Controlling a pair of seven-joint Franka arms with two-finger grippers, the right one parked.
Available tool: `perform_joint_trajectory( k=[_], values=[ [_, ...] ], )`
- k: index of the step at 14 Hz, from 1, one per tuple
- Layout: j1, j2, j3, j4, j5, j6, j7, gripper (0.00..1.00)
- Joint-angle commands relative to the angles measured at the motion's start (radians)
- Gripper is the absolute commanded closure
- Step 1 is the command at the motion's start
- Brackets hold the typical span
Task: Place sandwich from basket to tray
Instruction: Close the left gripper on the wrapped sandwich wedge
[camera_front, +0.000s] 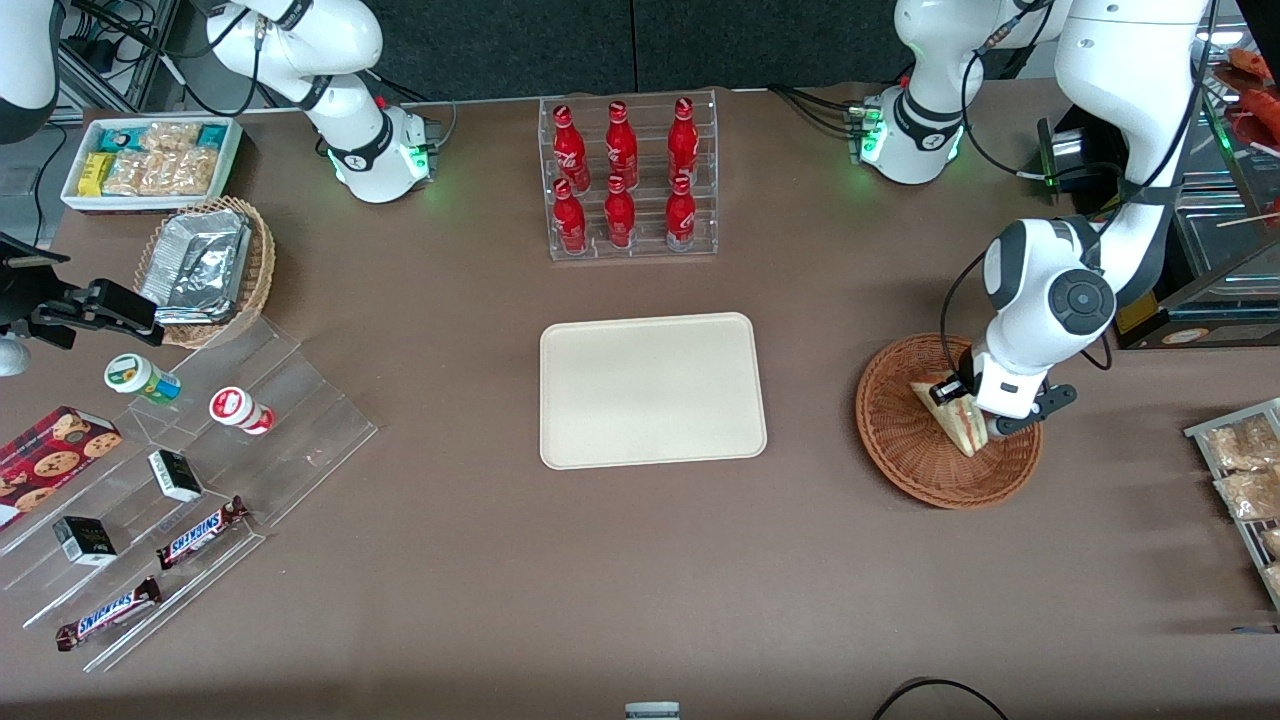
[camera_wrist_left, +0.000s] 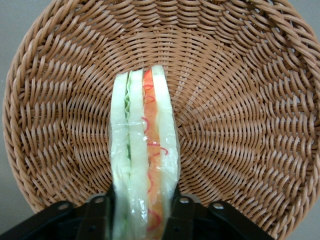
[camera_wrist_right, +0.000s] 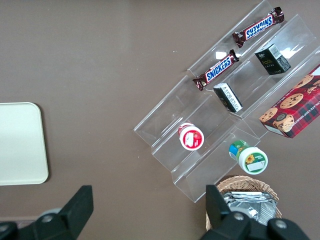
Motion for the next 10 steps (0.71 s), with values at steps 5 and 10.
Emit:
perform_joint_trajectory(
  k=[5,10],
  values=[
    [-0.011,-0.053,-0.001,0.147,0.119,-0.308,-0.002,1.00],
    [-0.144,-0.051,-0.021,0.289,0.111,-0.505,-0.019,1.00]
  ],
)
